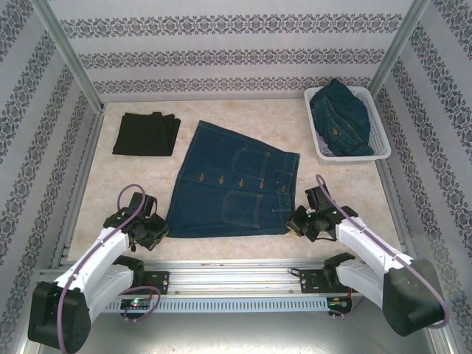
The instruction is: Fold and stack the skirts
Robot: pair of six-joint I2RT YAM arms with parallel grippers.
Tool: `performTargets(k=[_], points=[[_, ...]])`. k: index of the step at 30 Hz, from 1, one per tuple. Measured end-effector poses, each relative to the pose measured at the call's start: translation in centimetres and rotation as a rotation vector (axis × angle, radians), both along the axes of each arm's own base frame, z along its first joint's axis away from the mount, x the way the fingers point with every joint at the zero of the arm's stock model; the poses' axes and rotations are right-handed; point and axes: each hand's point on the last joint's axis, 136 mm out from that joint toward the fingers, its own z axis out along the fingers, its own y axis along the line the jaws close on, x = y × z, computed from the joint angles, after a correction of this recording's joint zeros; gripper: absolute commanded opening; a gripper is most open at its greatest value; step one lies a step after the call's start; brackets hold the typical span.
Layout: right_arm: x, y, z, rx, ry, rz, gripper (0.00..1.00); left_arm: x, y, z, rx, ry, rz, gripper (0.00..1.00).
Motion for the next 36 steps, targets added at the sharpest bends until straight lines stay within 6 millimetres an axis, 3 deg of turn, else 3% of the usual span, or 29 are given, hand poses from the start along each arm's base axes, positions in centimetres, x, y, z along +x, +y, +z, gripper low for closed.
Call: performTargets(k=[4,7,10,13,16,18,23,28,32,34,36], points=[[-0.2,-0.1,1.1,0.014,-0.022,-0.006,0.0,1.9,-0.5,3.4,-0.004,-0.067,-0.041,0.0],[1.1,-0.1,4.0,0.032,-0.094,-0.023,0.0,5.0,-1.0,8.5,0.001,-0.174,-0.087,0.0],[4.1,-0.5,8.2,0.047,-0.206,-0.058,0.0,9.1,-1.7,14.6,0.027,-0.307,-0.154,0.0],[6.9,-1.1,11.0,0.043,-0.284,-0.078,0.0,13.4,-2.4,19.6,0.064,-0.422,-0.229,0.0],[9.5,-2.1,11.7,0.021,-0.32,-0.096,0.0,17.4,-3.2,22.7,0.098,-0.524,-0.296,0.0],[11.3,-2.9,11.6,0.004,-0.332,-0.111,0.0,20.0,-3.9,23.5,0.112,-0.567,-0.335,0.0],[15.7,-4.8,10.5,-0.052,-0.347,-0.128,0.0,27.6,-6.3,22.2,0.107,-0.616,-0.411,0.0],[20.2,-5.4,8.0,-0.101,-0.324,-0.099,0.0,34.1,-8.0,17.2,0.103,-0.582,-0.452,0.0],[22.3,-5.6,4.7,-0.134,-0.276,-0.082,0.0,37.0,-8.8,11.8,0.101,-0.52,-0.476,0.0],[22.9,-5.8,3.2,-0.155,-0.258,-0.069,0.0,37.4,-8.8,8.6,0.099,-0.469,-0.48,0.0],[23.6,-5.6,3.0,-0.162,-0.267,-0.059,0.0,37.2,-8.7,6.0,0.1,-0.422,-0.482,0.0]])
